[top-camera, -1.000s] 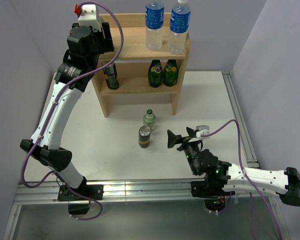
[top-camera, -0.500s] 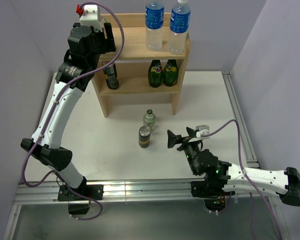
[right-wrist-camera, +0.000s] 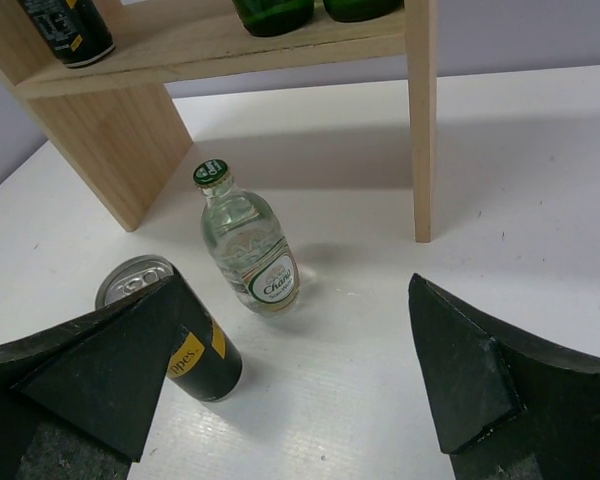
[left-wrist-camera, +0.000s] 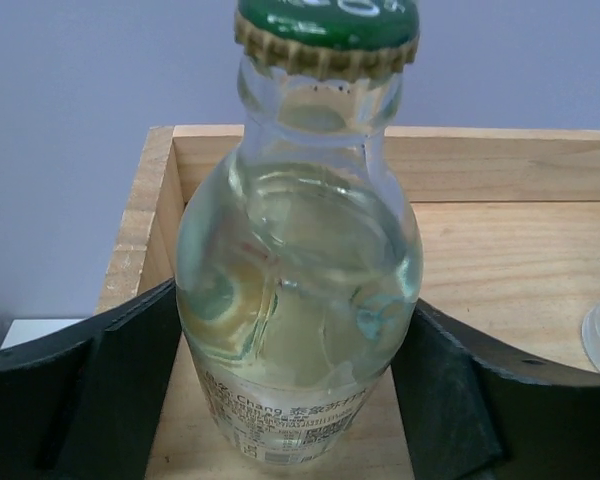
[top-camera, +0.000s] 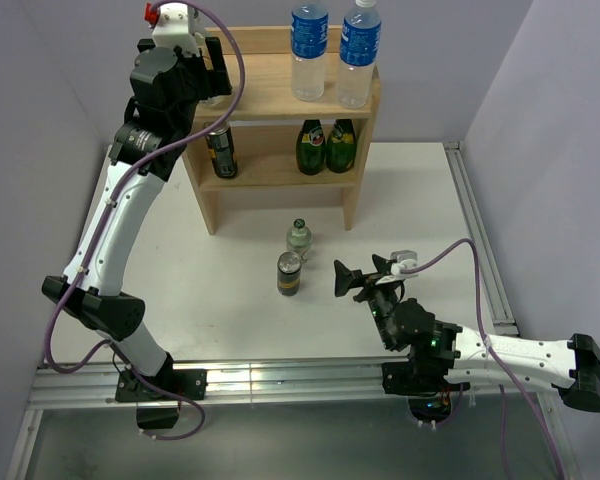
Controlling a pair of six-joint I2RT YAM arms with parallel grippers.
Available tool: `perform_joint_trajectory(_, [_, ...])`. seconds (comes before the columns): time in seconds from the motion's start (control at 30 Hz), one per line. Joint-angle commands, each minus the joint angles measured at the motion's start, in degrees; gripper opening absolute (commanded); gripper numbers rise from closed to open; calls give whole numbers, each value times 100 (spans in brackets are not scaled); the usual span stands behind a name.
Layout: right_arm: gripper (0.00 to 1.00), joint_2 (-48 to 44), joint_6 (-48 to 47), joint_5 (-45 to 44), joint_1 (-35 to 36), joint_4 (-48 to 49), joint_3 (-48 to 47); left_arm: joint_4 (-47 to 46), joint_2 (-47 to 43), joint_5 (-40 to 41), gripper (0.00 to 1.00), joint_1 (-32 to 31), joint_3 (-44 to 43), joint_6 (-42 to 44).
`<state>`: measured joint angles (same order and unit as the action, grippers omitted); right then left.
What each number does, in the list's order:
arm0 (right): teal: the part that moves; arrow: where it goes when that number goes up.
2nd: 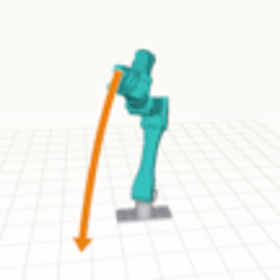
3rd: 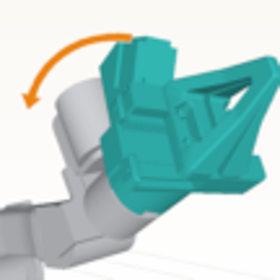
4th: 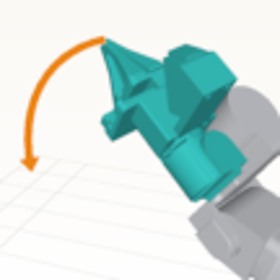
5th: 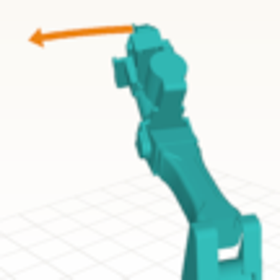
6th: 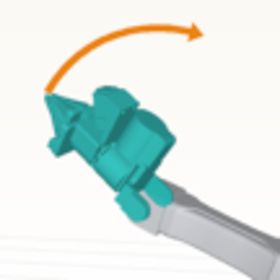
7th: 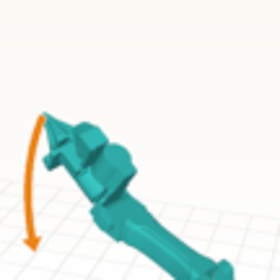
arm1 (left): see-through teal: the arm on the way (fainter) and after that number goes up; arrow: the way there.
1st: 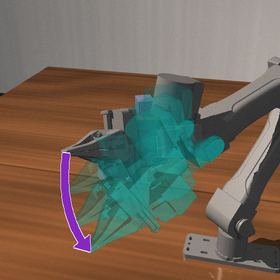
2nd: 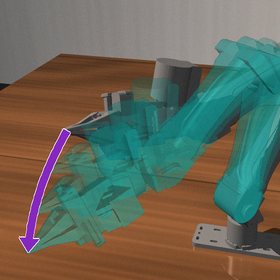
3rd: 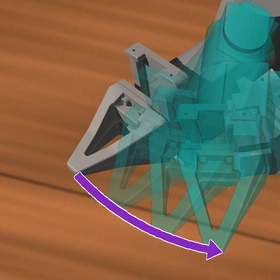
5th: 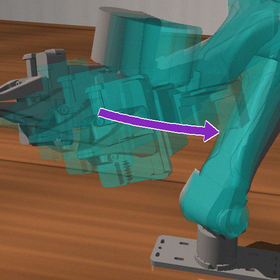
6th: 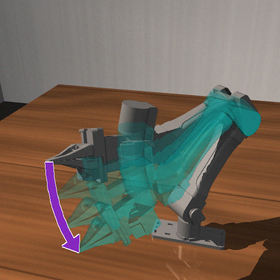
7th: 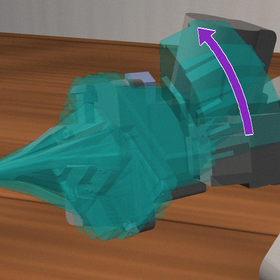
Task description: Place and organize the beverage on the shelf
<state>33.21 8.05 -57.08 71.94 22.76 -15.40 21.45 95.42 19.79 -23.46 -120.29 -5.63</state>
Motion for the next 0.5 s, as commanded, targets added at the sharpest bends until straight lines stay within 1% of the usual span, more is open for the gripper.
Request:
perform_joint_trajectory(0.0, [100, 45, 56, -14, -40, 176, -33, -159, -58, 60, 87, 52, -205, 0])
perform_joint_trajectory(0.03, [100, 45, 56, -14, -40, 176, -33, -115, -119, 60, 88, 52, -249, -34])
perform_joint_trajectory(0.13, [100, 98, 39, -14, -40, 185, -42, 34, -373, 112, 98, -17, -346, -61])
perform_joint_trajectory(0.17, [100, 98, 38, -14, -49, 185, -42, 52, -453, 147, 99, -114, -329, -53])
perform_joint_trajectory(0.23, [100, 115, 38, -5, -49, 193, -51, 131, -698, 244, 99, -280, -285, -35])
perform_joint_trajectory(0.37, [100, 124, 56, 4, -40, 202, -42, 175, -1174, 385, 99, -544, 127, -43])
perform_joint_trajectory(0.43, [100, 142, 38, -14, -49, 211, -51, 419, -1428, 342, 99, -615, 207, -219])
perform_joint_trajectory(0.47, [100, 159, 38, -5, -40, 202, -51, 473, -1542, 359, 99, -685, 390, -272])
